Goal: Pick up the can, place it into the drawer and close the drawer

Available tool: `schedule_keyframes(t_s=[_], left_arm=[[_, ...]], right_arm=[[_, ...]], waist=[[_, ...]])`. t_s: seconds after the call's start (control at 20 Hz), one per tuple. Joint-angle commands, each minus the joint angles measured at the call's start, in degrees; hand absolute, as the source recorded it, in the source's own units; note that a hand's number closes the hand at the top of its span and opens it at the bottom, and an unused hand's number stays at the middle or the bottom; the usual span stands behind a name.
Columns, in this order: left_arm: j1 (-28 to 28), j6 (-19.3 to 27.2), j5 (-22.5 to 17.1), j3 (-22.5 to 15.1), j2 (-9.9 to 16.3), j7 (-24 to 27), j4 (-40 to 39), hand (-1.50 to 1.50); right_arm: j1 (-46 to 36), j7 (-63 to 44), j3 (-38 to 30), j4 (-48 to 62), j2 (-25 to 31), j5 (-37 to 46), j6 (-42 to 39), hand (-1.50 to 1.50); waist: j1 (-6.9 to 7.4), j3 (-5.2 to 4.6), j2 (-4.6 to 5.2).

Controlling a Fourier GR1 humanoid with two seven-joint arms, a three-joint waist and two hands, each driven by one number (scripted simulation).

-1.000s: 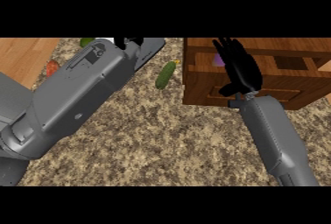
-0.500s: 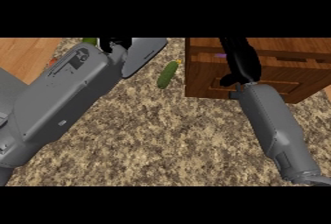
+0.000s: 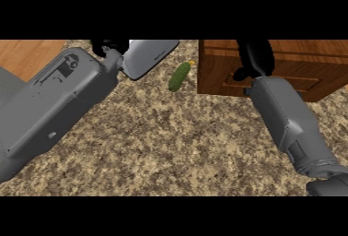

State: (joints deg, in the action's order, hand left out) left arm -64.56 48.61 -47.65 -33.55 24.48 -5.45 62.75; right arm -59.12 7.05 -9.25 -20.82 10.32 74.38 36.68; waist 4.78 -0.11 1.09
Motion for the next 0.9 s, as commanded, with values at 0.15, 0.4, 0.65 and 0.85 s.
schedule_keyframes(t_s=[0.15,0.4,0.65,0.85], left_arm=[[2.0,-1.4,0.5,1.2,2.8,-1.3,3.2,-1.50],[2.2,-0.6,1.6,0.7,1.2,-1.0,4.6,-1.50],[3.2,1.2,1.9,0.1,2.5,-3.7,7.4,-1.50],[4.0,-0.9,1.6,1.3,4.5,-3.1,8.4,-1.50]], right_arm=[[-5.7,-1.9,-1.1,5.8,1.9,1.2,3.3,-1.50],[-8.7,-0.7,-2.5,7.6,4.7,0.3,1.8,-1.50],[-12.9,2.6,-4.5,9.7,4.0,-2.4,-5.5,-1.50],[-10.5,9.9,-14.0,8.8,-0.3,-13.3,-6.5,-1.50]], waist=[[1.07,0.20,0.65],[1.39,0.24,1.15],[2.00,0.26,0.71],[2.18,0.49,1.01]])
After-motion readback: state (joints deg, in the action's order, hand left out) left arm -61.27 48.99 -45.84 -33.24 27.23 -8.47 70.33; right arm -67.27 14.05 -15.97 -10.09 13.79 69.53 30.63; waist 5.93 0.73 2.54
